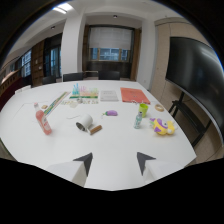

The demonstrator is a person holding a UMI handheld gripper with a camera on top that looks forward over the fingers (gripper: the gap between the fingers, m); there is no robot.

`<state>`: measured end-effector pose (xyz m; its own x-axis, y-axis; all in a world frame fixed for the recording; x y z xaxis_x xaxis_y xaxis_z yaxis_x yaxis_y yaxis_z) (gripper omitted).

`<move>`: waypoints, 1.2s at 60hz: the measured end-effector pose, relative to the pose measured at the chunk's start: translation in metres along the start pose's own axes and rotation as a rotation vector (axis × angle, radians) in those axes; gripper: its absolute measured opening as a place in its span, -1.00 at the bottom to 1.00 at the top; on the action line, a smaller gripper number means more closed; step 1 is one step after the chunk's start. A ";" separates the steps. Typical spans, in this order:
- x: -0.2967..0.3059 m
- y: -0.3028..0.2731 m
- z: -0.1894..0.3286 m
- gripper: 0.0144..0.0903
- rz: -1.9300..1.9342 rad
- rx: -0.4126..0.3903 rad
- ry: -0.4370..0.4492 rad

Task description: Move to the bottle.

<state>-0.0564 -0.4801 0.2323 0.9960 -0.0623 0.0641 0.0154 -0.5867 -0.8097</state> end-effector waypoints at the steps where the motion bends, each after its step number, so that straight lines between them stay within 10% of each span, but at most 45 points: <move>1: -0.009 0.002 -0.003 0.84 0.002 0.001 -0.003; 39: -0.352 0.026 0.020 0.87 -0.067 -0.018 -0.194; 72: -0.432 -0.036 0.186 0.88 -0.037 -0.009 -0.115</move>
<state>-0.4711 -0.2815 0.1254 0.9983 0.0521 0.0267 0.0525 -0.5937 -0.8030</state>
